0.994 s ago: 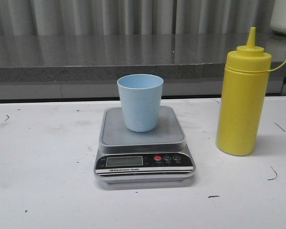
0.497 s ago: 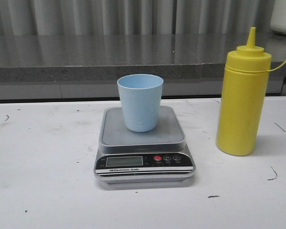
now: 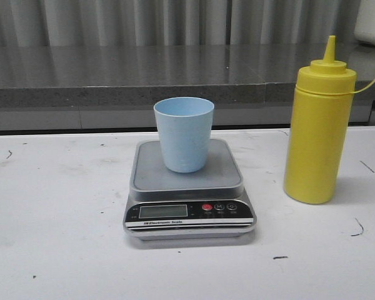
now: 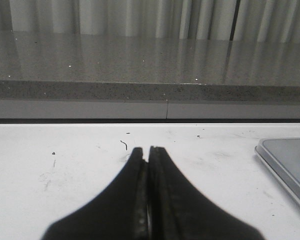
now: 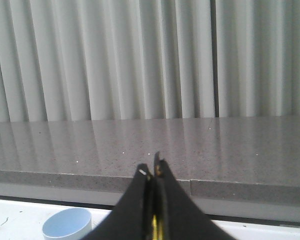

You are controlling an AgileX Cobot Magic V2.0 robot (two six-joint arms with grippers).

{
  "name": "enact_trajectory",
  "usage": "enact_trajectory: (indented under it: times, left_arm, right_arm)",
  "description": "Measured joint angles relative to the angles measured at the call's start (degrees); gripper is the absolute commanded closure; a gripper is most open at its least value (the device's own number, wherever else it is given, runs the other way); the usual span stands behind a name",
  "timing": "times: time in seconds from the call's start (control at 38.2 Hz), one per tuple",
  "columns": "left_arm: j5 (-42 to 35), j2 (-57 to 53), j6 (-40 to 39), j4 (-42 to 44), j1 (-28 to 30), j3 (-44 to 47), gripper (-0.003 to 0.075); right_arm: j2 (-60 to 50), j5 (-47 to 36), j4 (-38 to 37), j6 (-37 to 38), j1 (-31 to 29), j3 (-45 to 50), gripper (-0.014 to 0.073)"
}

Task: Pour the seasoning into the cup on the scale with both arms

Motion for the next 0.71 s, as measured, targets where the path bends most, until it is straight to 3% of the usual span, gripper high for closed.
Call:
enact_trajectory:
  times: [0.16, 0.26, 0.44, 0.55, 0.71]
  left_arm:
    - [0.0, 0.0, 0.0, 0.0, 0.0, 0.0, 0.074]
    - [0.0, 0.0, 0.0, 0.0, 0.0, 0.0, 0.074]
    - [0.0, 0.0, 0.0, 0.0, 0.0, 0.0, 0.074]
    - [0.0, 0.0, 0.0, 0.0, 0.0, 0.0, 0.074]
    - [0.0, 0.0, 0.0, 0.0, 0.0, 0.0, 0.074]
  right_arm:
    - [0.0, 1.24, -4.39, 0.52, 0.0, 0.0, 0.0713]
    - [0.0, 3.77, -16.24, 4.49, -0.11, 0.0, 0.0713]
    - [0.0, 7.83, -35.32, 19.51, -2.88, 0.0, 0.0713]
    - [0.0, 12.21, -39.95, 27.22, -5.86, 0.0, 0.0713]
    - [-0.39, 20.69, -41.11, 32.05, -11.73, 0.0, 0.0713]
